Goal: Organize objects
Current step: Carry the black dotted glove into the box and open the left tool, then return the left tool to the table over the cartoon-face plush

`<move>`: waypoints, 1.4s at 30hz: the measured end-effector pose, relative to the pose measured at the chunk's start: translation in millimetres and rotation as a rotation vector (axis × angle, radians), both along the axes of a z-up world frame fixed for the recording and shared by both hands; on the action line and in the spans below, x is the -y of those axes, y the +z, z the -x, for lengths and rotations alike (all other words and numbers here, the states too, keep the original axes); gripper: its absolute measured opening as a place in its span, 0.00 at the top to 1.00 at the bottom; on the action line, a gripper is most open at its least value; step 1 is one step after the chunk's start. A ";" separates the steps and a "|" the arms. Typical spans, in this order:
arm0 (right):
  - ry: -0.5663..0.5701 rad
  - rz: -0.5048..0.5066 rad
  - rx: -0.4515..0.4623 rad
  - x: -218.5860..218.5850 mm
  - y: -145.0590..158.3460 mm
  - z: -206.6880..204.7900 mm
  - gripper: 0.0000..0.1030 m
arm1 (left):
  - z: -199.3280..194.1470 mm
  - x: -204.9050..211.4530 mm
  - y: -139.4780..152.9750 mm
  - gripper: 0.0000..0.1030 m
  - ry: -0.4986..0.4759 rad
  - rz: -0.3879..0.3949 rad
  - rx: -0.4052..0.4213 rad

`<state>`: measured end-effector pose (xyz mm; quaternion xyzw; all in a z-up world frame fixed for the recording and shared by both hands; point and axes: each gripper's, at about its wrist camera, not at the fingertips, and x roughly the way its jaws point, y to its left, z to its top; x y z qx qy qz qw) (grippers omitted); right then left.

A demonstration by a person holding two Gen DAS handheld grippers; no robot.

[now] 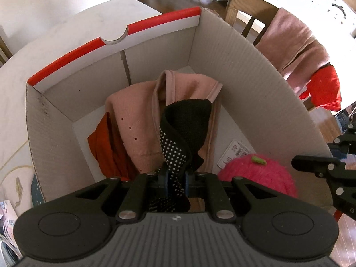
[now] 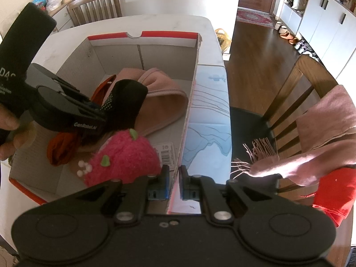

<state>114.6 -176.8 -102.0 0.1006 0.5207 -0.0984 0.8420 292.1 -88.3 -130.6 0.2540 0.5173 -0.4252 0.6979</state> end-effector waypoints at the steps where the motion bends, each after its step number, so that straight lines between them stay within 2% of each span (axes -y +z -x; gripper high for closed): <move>1: -0.001 0.001 0.000 0.1 -0.1 0.1 0.92 | -0.5 -0.5 0.7 0.81 -0.001 0.005 -0.006; 2: -0.001 0.001 0.000 0.2 -0.1 0.3 0.92 | -0.7 -2.7 2.0 0.78 0.000 0.015 -0.012; 5: -0.003 0.002 0.000 0.1 -0.2 0.7 0.93 | 2.1 -3.2 6.9 0.56 -0.005 0.047 -0.016; 6: -0.004 0.003 0.000 0.0 -0.3 0.7 0.93 | 3.6 -5.0 8.9 0.42 -0.007 0.057 -0.013; 7: -0.004 0.003 0.000 -0.2 -0.1 0.6 0.93 | 5.2 -7.0 11.5 0.37 -0.008 0.068 -0.006; 15: -0.005 0.005 0.000 -0.4 0.0 0.7 0.93 | 12.9 -31.3 39.5 0.37 -0.017 0.152 0.004; 22: -0.011 0.013 0.003 -1.9 5.0 0.5 0.93 | 17.3 -66.2 79.0 0.37 -0.013 0.250 0.037; 28: -0.016 0.024 0.002 -4.2 8.1 0.3 0.92 | 15.7 -102.9 101.1 0.37 0.026 0.288 0.070; 33: -0.017 0.032 -0.001 -5.4 9.3 -0.4 0.92 | 9.2 -142.2 111.7 0.36 0.077 0.302 0.103; 39: -0.014 0.051 -0.009 -7.1 8.7 -1.4 0.95 | -5.1 -200.4 113.4 0.25 0.185 0.295 0.130; 42: -0.016 0.054 -0.011 -7.7 8.7 -1.9 0.95 | -12.5 -230.5 108.5 0.23 0.254 0.285 0.133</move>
